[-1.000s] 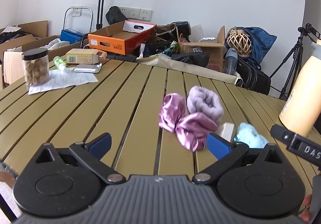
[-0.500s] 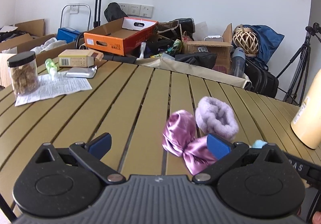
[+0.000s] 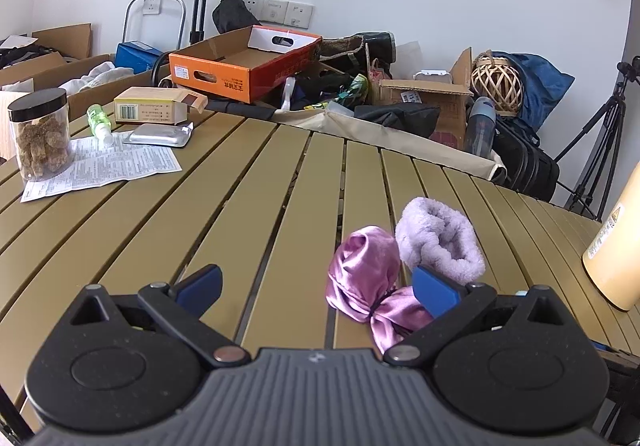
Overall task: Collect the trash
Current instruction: 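Grasp the blue plush toy with the right tool, then grasp the pink satin scrunchie with the left tool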
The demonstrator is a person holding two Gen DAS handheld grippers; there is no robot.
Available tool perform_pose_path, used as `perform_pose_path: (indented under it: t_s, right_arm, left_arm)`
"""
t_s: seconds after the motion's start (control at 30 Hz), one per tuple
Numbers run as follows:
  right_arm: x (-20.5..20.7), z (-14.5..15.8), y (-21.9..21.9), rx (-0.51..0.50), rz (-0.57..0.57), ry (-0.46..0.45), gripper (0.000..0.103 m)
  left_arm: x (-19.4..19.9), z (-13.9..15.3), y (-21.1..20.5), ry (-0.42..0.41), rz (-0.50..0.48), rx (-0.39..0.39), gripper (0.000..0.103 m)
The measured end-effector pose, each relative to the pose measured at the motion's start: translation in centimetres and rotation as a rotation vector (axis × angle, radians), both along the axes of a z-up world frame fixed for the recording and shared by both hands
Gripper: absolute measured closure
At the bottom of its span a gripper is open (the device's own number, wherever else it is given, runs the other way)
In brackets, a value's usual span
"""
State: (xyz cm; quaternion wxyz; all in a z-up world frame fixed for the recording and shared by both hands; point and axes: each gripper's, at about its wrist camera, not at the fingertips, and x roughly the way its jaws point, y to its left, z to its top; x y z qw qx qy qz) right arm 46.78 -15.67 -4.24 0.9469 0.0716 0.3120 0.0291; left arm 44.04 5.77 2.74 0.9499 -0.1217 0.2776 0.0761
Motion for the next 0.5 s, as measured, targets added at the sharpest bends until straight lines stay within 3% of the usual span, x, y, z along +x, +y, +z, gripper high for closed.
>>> perform_pose_path:
  t_s: [0.1, 0.5]
  right_arm:
    - [-0.04, -0.06, 0.04, 0.007, 0.017, 0.003, 0.018]
    - [-0.15, -0.09, -0.01, 0.019, 0.039, 0.008, 0.023]
  left_arm:
    - [0.1, -0.14, -0.3, 0.004, -0.01, -0.002, 0.0]
    - [0.58, -0.7, -0.57, 0.022, -0.013, -0.01, 0.0]
